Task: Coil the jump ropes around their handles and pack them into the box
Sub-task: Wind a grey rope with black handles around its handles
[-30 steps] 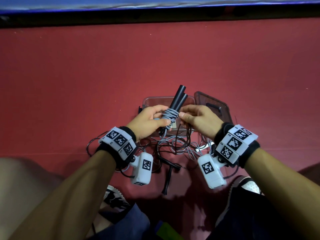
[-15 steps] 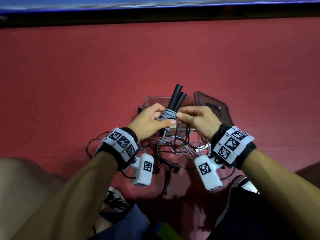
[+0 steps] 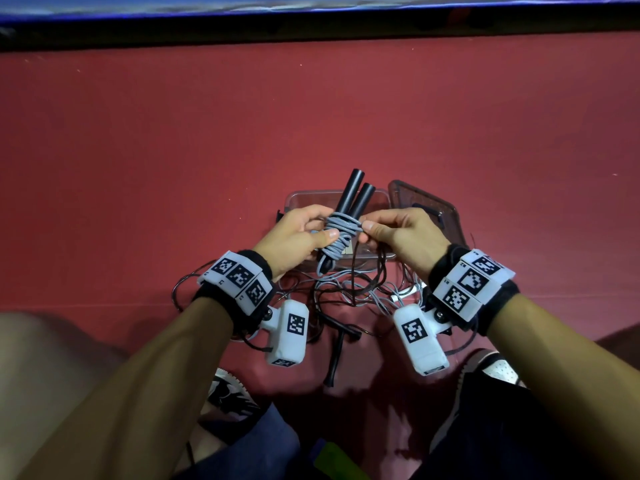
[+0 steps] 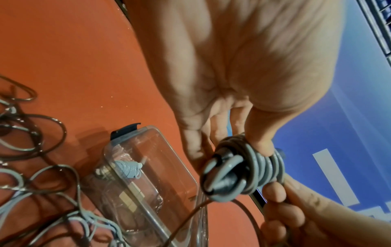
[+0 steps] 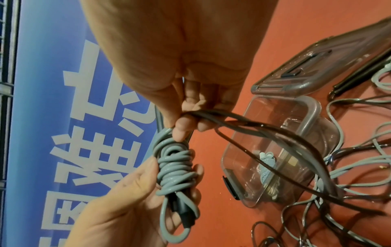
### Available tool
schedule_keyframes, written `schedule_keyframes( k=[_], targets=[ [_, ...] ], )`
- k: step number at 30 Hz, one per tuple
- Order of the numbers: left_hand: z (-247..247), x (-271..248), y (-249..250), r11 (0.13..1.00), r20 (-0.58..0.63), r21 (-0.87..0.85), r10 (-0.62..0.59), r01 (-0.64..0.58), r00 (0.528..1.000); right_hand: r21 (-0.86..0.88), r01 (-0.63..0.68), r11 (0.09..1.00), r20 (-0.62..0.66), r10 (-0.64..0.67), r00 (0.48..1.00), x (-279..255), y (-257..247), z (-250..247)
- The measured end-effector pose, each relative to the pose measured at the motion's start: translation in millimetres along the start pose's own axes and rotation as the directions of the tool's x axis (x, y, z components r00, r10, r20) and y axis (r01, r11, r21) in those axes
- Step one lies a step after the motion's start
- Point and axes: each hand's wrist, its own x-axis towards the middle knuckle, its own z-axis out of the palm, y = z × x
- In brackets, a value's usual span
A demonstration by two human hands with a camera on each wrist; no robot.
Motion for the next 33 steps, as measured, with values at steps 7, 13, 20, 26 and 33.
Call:
schedule_keyframes(
  k=[7, 13, 20, 26, 33],
  targets=[
    [2.3, -1.5, -0.9, 0.999, 0.031, -0.036, 0.031, -0.03, 0.999, 0.013, 0.009, 1.0, -0.024, -0.009, 1.0, 0.3, 2.2, 2.0],
    [4.5, 0.8, -1.7, 0.995, -0.04, 0.064, 0.083, -0.081, 0.996, 0.019, 0.016, 1.0, -0.034, -0.015, 0.999, 0.5, 4.4, 3.3],
    [1.7, 4.6, -5.8, 0.999, -0.081, 0.005, 0.044, -0.044, 0.996, -0.027, 0.006, 1.0, 0.098, -0.003, 0.995, -0.6, -0.3, 1.3],
    [0.9, 3.7, -6.5, 0.997, -0.053, 0.059, 0.05, -0.047, 0.997, -0.047, 0.016, 0.999, 0.035, -0.014, 0.999, -4.0, -3.7, 5.8],
    [4.4, 3.3, -7.8, 0.962, -0.076, 0.263, 0.102, -0.079, 0.992, -0.115, 0.051, 0.992, 0.035, -0.047, 0.998, -5.6, -4.5, 6.8]
  ],
)
